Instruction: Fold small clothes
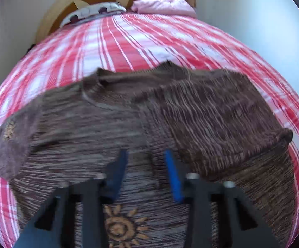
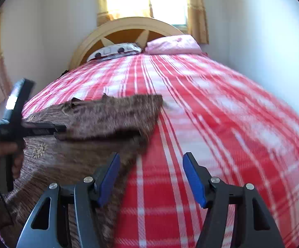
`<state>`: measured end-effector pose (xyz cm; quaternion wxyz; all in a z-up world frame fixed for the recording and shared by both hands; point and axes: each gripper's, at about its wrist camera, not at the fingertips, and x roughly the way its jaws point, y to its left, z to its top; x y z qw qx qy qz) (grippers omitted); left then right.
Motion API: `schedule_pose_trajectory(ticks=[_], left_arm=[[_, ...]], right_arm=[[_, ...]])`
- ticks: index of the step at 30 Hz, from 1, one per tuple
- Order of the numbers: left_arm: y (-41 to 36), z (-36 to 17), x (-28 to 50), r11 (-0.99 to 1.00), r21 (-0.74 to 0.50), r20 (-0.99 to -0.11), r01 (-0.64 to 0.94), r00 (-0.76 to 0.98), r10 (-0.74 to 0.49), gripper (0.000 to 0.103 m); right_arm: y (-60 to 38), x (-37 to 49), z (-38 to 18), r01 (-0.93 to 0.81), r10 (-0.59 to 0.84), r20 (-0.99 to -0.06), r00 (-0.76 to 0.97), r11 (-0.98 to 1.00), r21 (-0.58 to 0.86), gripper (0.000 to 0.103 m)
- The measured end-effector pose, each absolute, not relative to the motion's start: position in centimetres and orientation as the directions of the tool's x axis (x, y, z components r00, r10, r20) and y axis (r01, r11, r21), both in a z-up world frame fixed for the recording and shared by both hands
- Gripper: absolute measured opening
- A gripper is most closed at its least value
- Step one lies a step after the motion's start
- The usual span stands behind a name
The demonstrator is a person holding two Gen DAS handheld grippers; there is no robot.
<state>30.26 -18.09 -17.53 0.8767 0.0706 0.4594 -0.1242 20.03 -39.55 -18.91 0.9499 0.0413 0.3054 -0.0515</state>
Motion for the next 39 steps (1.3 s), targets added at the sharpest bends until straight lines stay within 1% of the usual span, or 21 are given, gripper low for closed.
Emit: schedule_pose_trajectory(ticks=[2,4,6,8,9,11,13,16,17,19,20,21,22,23,25,27,28,30,32,36,39], left_arm=[[-18.0,-17.9,30.7,0.961,-0.022,-0.831,0.275,0.529,-0.171,0.026],[-18.1,-17.8,30.6,0.956,-0.038,-0.829,0.291,0.525,-0.193,0.009],[-17.9,-17.5,30.3,0.953,-0.053,-0.824,0.297,0.527,-0.210,0.003],[-17.5,-17.3,30.0,0.951,-0.064,-0.816,0.304,0.533,-0.225,0.002],[-17.2,-17.1,29.8,0.950,-0.072,-0.815,0.303,0.532,-0.231,0.002],[-16.6,-16.8,29.5,0.950,-0.078,-0.809,0.304,0.537,-0.238,0.002],[-16.0,-16.7,29.4,0.951,-0.075,-0.808,0.301,0.540,-0.235,0.002],[-16.0,-17.2,29.6,0.951,-0.037,-0.808,0.306,0.551,-0.209,0.002],[-15.9,-17.2,29.7,0.950,-0.057,-0.800,0.308,0.554,-0.228,0.003],[-15.9,-17.1,29.8,0.954,-0.084,-0.793,0.287,0.560,-0.238,0.009],[-16.1,-17.0,29.8,0.955,-0.100,-0.795,0.279,0.556,-0.245,0.025],[-16.3,-17.0,29.9,0.955,-0.114,-0.796,0.272,0.550,-0.252,0.054],[-16.6,-16.9,29.8,0.955,-0.121,-0.789,0.270,0.558,-0.258,0.066],[-16.8,-16.8,29.7,0.956,-0.120,-0.778,0.269,0.573,-0.259,0.073],[-17.7,-17.0,29.7,0.947,-0.115,-0.782,0.300,0.561,-0.272,0.067],[-18.9,-17.7,29.9,0.934,-0.107,-0.805,0.340,0.522,-0.282,0.027],[-19.4,-18.1,29.9,0.930,-0.109,-0.811,0.352,0.509,-0.288,0.025],[-19.8,-17.9,29.7,0.926,-0.095,-0.804,0.366,0.520,-0.288,0.015],[-19.9,-17.4,29.3,0.923,-0.073,-0.801,0.379,0.529,-0.281,0.010],[-18.1,-16.0,28.6,0.920,-0.111,-0.785,0.375,0.534,-0.313,0.009],[-17.5,-16.6,28.7,0.927,-0.080,-0.795,0.368,0.538,-0.282,0.010]], right_arm=[[-39.4,21.3,-18.8,0.114,-0.080,-0.593,0.802,0.993,0.021,0.064],[-39.3,23.2,-19.3,0.095,-0.059,-0.615,0.787,0.995,0.026,0.064],[-39.0,25.0,-20.1,0.068,-0.035,-0.646,0.763,0.997,0.027,0.064],[-38.3,26.7,-20.9,0.027,-0.013,-0.676,0.737,1.000,0.010,0.055],[-38.1,27.2,-21.3,0.019,-0.016,-0.688,0.726,1.000,-0.004,0.039],[-38.0,27.4,-21.8,0.011,-0.014,-0.707,0.707,1.000,-0.008,0.023],[-38.0,26.8,-21.8,0.003,-0.001,-0.707,0.707,1.000,0.002,0.015],[-37.7,26.3,-22.1,-0.015,0.004,-0.714,0.700,1.000,-0.009,0.015],[-37.6,26.3,-22.3,-0.012,-0.010,-0.714,0.700,1.000,-0.026,0.015],[-37.9,26.4,-22.5,0.001,-0.012,-0.713,0.702,1.000,-0.015,0.015],[-38.1,26.3,-22.4,0.004,-0.005,-0.709,0.705,1.000,-0.003,0.015],[-38.2,26.2,-22.4,0.004,0.002,-0.706,0.708,1.000,0.008,0.015],[-38.3,26.2,-22.4,0.004,0.008,-0.704,0.710,1.000,0.015,0.015],[-38.3,26.1,-22.5,0.005,0.008,-0.703,0.712,1.000,0.017,0.016],[-38.3,26.1,-22.5,0.005,0.007,-0.700,0.714,1.000,0.015,0.017],[-38.3,26.1,-22.5,0.004,0.010,-0.699,0.715,1.000,0.018,0.017],[-38.4,26.1,-22.6,0.003,0.015,-0.699,0.715,1.000,0.024,0.017],[-38.7,26.1,-22.6,0.003,0.026,-0.699,0.715,0.999,0.040,0.017],[-38.9,26.0,-22.4,0.015,0.021,-0.695,0.718,0.999,0.046,0.017],[-39.2,25.9,-22.1,0.044,-0.018,-0.692,0.721,0.999,0.019,0.017],[-38.9,26.4,-22.7,0.032,-0.020,-0.719,0.695,0.999,0.004,0.017]])
